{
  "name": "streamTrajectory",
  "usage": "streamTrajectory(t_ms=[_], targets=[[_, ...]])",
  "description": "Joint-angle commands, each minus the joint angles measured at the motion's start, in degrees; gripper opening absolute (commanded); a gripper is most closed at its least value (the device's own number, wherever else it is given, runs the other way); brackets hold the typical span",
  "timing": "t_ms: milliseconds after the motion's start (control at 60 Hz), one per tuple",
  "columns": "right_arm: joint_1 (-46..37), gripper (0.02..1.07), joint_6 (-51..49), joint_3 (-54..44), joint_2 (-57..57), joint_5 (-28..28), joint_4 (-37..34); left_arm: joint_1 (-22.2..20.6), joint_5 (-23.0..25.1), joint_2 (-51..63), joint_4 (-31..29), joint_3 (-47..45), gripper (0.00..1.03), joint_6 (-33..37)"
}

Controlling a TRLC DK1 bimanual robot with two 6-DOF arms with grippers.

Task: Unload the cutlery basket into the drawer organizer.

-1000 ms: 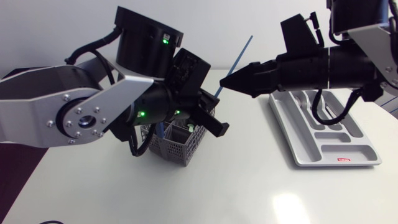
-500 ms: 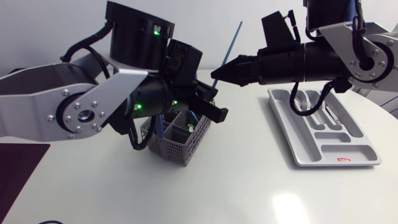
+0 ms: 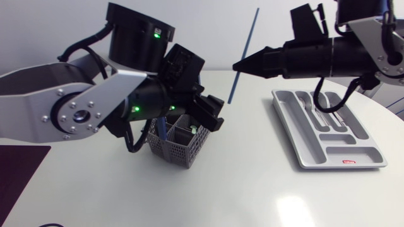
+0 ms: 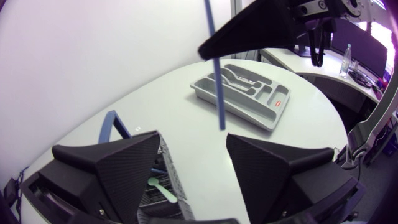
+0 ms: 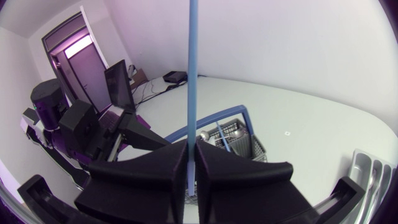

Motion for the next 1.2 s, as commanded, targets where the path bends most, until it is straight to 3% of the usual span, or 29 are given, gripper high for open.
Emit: streamTrajectory(t_ms=[0,217,367,467,667,867,967,1183], targets=[[-4.14,0.07,-2.13,-0.69,-1.49,-0.79,-2.32,2.3,-1.61,-3.79,-0.85,-2.21,0.91,3.91],[-18.65,0.07,-14.26,0.72,3.87,0.53,-11.99,12.32,-1.69,-9.15,-4.1,-4.49,0.92,9.01],[-24.09,0.07,-21.65,0.54,10.64,8.08,-13.92,16.1,-1.61,-10.29,-5.6,-7.04,0.92,12.0],[-27.08,0.07,-24.11,1.33,15.83,11.78,-14.36,15.66,-1.61,-10.99,-5.6,-9.59,0.92,14.46],[-29.19,0.08,-26.48,1.77,21.63,18.02,-14.53,9.68,-4.59,-13.01,-5.16,-14.51,0.92,20.87],[-29.81,0.08,-26.83,2.56,26.46,22.06,-14.53,8.89,-6.35,-14.16,-5.07,-16.09,0.92,22.46],[-30.86,0.09,-26.92,3.18,29.54,23.29,-14.53,8.8,-7.23,-15.3,-5.07,-17.06,0.92,24.3],[-32.44,0.12,-27.89,3.71,33.75,23.73,-14.53,3.88,-11.98,-15.92,-3.57,-19.08,0.92,32.48]])
